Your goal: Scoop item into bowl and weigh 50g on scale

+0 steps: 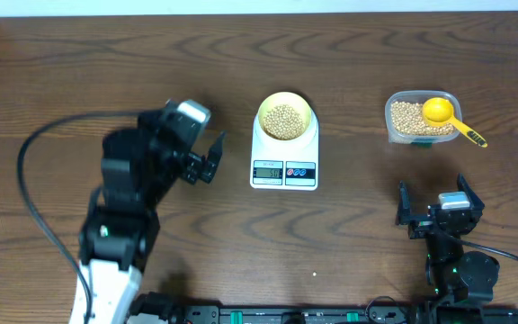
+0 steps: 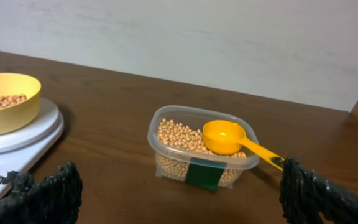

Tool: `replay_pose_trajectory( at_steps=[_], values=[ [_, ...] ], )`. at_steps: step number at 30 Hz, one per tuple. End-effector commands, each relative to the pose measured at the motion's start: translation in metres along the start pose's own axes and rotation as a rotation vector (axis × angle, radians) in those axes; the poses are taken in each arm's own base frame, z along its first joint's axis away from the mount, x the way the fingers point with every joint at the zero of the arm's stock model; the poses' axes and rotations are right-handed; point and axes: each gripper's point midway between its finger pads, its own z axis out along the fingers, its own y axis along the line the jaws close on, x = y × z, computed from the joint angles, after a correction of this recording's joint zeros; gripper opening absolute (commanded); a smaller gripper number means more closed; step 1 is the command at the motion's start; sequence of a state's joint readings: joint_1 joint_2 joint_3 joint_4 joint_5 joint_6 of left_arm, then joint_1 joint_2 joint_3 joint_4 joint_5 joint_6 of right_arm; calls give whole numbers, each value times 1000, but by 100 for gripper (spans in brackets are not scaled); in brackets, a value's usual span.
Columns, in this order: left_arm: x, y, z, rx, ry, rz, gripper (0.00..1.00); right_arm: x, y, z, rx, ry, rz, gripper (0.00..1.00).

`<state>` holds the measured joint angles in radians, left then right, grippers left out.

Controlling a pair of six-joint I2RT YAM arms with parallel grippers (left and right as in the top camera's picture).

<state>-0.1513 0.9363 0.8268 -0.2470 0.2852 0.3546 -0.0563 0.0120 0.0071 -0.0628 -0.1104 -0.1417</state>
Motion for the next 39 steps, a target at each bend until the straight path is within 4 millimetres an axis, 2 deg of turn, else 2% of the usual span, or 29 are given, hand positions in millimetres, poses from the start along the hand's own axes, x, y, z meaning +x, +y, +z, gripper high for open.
replay_pose_trajectory(
  at_steps=[1, 6, 17, 27, 39],
  values=[
    [23, 6, -9, -96, -62, -137, 98, 0, 0, 0, 1, -1, 10, 99],
    [42, 2, -15, -137, -174, -115, 98, 0, 0, 0, 1, -1, 10, 99],
    [70, -2, -32, -197, -256, -104, 98, 0, 0, 0, 1, -1, 10, 99],
    [93, 7, -48, -277, -330, -145, 98, 0, 0, 0, 1, -1, 10, 99],
    [116, 17, -53, -357, -371, -151, 98, 0, 0, 0, 1, -1, 10, 99]
  ],
)
